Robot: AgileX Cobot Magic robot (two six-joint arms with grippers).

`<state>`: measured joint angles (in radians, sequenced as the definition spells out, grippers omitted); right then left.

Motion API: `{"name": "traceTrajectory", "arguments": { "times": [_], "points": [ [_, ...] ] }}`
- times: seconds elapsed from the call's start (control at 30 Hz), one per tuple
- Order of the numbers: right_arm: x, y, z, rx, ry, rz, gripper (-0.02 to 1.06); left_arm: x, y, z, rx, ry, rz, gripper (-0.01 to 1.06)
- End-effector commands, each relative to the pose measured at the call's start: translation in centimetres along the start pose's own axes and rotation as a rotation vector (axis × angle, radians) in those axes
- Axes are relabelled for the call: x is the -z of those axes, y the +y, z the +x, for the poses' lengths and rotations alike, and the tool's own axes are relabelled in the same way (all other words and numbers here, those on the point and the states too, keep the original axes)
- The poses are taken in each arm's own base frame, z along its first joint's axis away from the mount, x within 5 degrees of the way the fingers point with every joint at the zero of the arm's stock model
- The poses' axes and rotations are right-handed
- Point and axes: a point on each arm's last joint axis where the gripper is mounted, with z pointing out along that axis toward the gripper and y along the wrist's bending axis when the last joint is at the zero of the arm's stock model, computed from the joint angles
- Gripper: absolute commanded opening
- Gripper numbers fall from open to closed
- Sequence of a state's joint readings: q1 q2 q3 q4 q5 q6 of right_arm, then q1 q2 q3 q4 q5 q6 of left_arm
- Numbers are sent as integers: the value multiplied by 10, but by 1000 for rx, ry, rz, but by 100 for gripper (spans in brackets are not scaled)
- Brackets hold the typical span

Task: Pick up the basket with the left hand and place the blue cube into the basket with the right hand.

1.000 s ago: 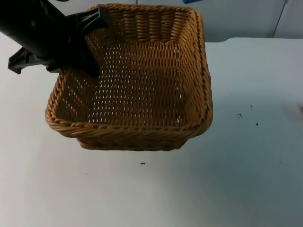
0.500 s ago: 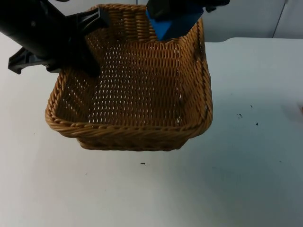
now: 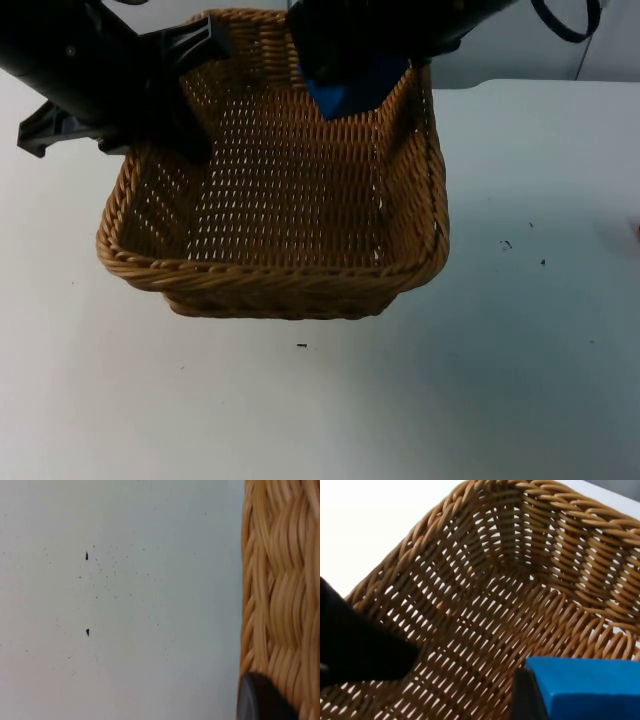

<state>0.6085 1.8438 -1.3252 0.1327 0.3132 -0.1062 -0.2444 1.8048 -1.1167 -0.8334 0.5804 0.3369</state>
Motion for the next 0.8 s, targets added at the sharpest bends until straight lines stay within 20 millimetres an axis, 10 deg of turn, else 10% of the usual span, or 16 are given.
{"name": "traceTrajectory", "arguments": {
  "times": [0.0, 0.77],
  "points": [
    [-5, 1, -2, 5, -26, 0, 0, 1, -5, -1, 24, -12, 20, 0],
    [-20, 25, 3, 104, -50, -33, 0, 1, -6, -1, 28, -11, 30, 0]
  ]
}}
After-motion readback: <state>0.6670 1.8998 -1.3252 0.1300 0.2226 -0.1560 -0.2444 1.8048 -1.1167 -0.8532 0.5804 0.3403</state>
